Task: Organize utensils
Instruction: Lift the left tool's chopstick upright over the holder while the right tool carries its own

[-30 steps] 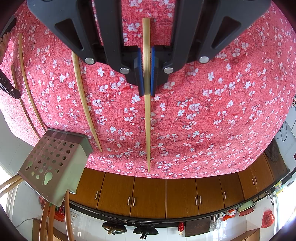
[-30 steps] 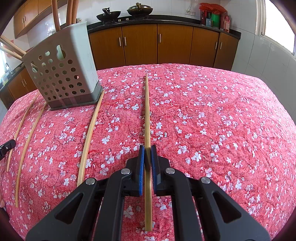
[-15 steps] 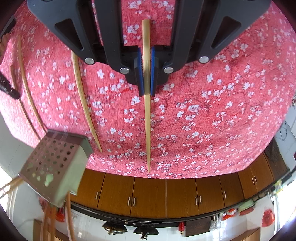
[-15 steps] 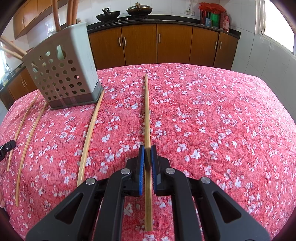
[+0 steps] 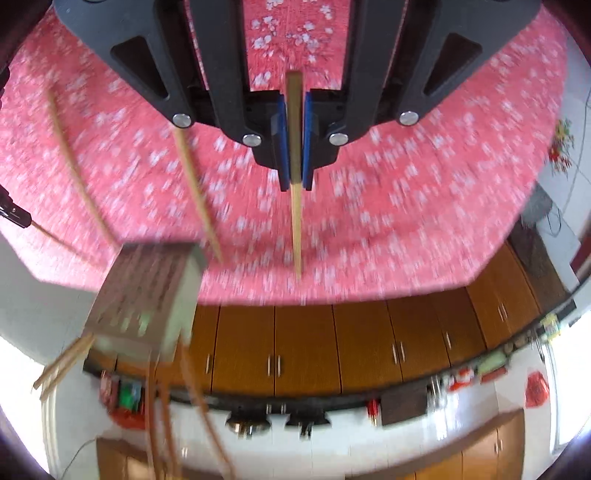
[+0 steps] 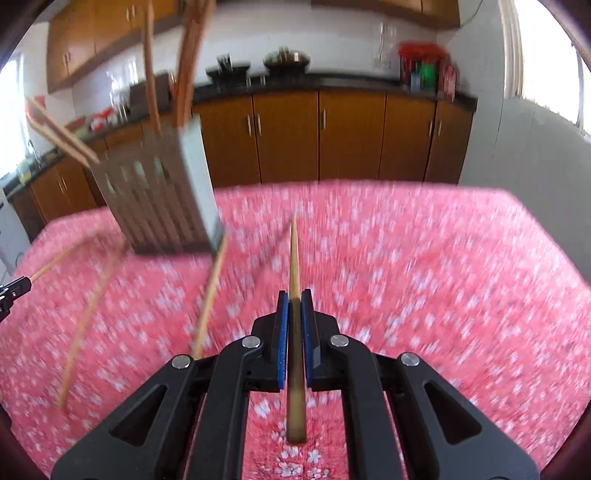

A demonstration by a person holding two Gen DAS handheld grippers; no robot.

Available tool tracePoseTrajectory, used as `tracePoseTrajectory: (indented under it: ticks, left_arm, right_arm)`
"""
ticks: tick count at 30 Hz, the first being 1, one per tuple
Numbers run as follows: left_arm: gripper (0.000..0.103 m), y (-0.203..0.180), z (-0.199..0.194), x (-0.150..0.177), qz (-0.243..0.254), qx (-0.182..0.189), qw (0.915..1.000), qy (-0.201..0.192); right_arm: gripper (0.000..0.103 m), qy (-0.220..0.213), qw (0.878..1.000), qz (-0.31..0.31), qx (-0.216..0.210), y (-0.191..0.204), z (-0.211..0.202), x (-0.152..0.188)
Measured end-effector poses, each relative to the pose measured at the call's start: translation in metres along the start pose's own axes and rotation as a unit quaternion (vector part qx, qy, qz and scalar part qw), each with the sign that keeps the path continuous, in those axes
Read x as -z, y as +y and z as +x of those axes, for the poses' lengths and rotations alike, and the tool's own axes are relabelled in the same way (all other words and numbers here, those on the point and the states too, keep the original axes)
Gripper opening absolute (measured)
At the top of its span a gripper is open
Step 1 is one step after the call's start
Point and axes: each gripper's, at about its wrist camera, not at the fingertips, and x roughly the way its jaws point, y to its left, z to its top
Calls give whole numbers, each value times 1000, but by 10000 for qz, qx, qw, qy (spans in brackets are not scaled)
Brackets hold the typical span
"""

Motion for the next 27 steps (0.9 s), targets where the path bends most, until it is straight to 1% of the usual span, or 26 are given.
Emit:
tracePoseTrajectory:
  ticks: [3,4,7,11,15,19,21,24,25,27]
  left_arm:
    - [8,5,-30,-24,-145,123,9986,-492]
    - [8,6,-36,-30,-190,158,9979,-593]
    - [8,8,-52,-47,-309,248,9957,-840]
    - [8,5,-62,-60,-326,278,9945,-958]
    - [8,-2,-80,-70,-344,513,9925,-1057]
    - [8,-14,-100,-81,-315,810,9885,-1237]
    - [8,-21,-110,-88,-294,926,9859,-1364]
    - [8,-36,-124,-106,-325,1123,9795,-1643]
    - [8,-39,-127,-110,-329,1139,9777,-1732]
    - [8,-49,-134,-124,-328,1119,9738,-1952]
  right_arm:
    - [8,-430,9991,-29,-18,3,-23,-18]
    - [8,-548,9985,-28,-38,4,-29,-24]
    - [8,-761,9971,-20,-89,5,-40,-37]
    - [8,-864,9962,43,-140,7,-46,-50]
    - [8,-946,9939,271,-492,6,-58,-66]
    - [8,-1143,9872,407,-1036,14,-81,-89]
    - [8,-1269,9838,411,-1195,20,-93,-96]
    - [8,-1495,9767,440,-1475,30,-107,-112]
    - [8,-1609,9739,427,-1544,35,-111,-119]
    - [8,-1815,9706,372,-1538,42,-117,-129]
